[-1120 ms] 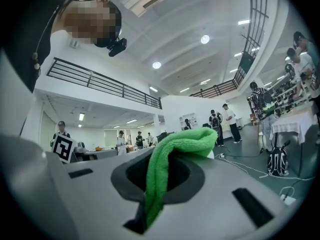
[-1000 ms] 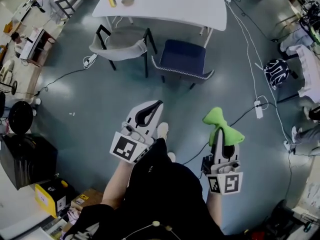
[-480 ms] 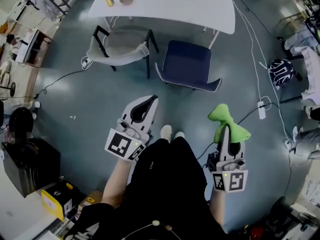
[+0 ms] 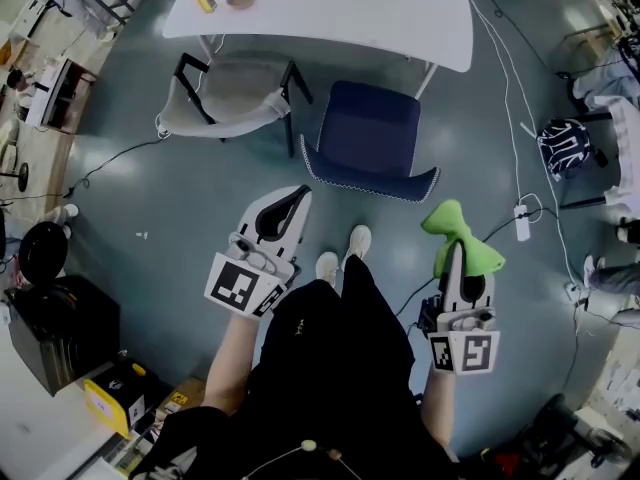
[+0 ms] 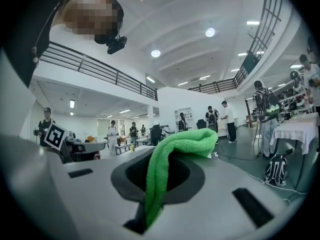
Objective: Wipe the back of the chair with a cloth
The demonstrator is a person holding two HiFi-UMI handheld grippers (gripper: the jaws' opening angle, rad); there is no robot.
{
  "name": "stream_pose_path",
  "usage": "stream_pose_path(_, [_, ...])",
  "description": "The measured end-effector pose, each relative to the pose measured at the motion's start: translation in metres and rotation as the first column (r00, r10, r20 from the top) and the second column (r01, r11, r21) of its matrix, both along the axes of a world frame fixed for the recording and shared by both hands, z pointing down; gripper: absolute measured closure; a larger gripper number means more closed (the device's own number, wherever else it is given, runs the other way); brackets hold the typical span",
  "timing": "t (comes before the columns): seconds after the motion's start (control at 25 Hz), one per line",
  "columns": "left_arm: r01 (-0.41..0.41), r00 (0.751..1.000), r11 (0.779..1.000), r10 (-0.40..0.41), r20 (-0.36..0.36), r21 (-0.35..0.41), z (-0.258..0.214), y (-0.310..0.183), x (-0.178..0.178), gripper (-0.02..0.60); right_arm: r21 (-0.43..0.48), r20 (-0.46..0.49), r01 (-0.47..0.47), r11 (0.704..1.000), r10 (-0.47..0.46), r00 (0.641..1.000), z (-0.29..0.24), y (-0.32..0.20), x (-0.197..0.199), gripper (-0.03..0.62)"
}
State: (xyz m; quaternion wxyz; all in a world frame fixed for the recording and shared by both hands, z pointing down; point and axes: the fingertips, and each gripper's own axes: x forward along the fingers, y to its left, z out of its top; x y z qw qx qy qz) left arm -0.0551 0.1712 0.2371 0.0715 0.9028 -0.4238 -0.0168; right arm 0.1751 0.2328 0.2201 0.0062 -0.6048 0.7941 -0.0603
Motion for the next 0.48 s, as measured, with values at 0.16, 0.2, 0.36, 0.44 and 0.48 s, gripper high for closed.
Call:
stream_pose_path(0.16, [0.000,1.000,1.000,0.000,0.007,-0.022,0.002,-0.030,0.019,0.577,-0.023,-0.010,0.027,0.999,-0.027,1.000,0.012,-0.037,0.020,0.574])
stream_pose_path(0.2, [0.005,1.000,1.000,-0.005,0.011,-0.023,0.002,-0.038,0.024,0.577,-0.029,-0.018,0.034,0.999,-0.034,0.999,0.016,-0.046,0.026,0.574])
stream_pose_path(0.36, [0.024,1.000,0.999,-0.024,0.017,-0.028,0.004,-0.067,0.044,0.575,-0.077,-0.085,0.054,0.996,-0.060,0.995,0.043,-0.081,0.056,0.574])
stream_pose_path(0.44, [0.017,1.000,0.999,-0.016,0.018,-0.041,0.006,-0.076,0.054,0.506,-0.120,-0.117,0.064,0.991,-0.078,0.990,0.065,-0.098,0.072,0.574])
stream_pose_path(0.48, [0.015,1.000,0.999,-0.014,0.019,-0.050,0.008,-0.079,0.057,0.484,-0.146,-0.133,0.068,0.987,-0.088,0.987,0.078,-0.106,0.080,0.574])
